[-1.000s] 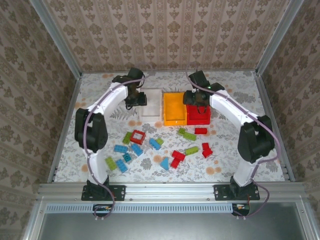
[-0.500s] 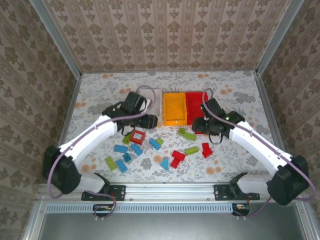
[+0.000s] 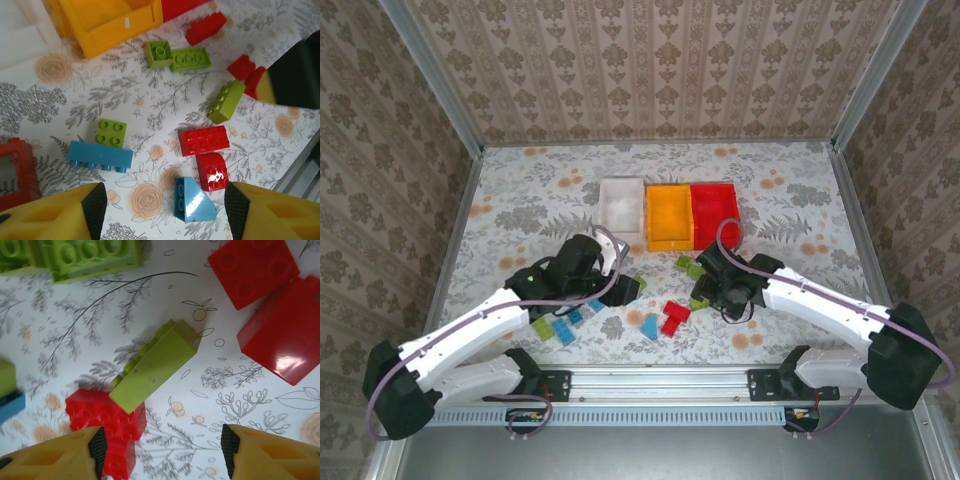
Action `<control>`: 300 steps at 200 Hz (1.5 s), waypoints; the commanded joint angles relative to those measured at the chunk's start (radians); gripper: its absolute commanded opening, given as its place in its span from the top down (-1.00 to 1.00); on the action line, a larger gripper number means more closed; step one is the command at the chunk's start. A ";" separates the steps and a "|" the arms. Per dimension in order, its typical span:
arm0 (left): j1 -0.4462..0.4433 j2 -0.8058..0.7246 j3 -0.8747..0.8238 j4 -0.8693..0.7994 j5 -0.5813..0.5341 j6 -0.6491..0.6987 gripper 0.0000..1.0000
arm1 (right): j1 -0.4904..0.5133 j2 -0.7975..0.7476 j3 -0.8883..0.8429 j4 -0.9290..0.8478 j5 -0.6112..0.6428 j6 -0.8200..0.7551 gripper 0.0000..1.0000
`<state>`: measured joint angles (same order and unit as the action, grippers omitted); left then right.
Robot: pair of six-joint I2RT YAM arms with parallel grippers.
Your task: Sort the legos into containers by color
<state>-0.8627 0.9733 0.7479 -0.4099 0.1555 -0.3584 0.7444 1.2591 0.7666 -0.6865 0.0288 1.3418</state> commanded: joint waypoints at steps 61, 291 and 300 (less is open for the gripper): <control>-0.020 -0.107 -0.048 0.013 -0.040 -0.002 -0.34 | 0.001 0.125 -0.063 0.220 0.058 0.284 -0.16; -0.035 0.380 0.383 0.008 -0.178 -0.075 -0.26 | -0.403 0.503 0.518 0.136 -0.011 -0.683 0.70; -0.032 0.388 0.389 -0.023 -0.203 -0.090 -0.25 | -0.410 0.525 0.535 0.128 -0.015 -0.690 0.65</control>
<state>-0.8906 1.3460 1.1027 -0.3489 0.0231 -0.4057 0.3565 1.7355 1.2400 -0.5274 0.0460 0.7216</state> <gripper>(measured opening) 0.632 0.256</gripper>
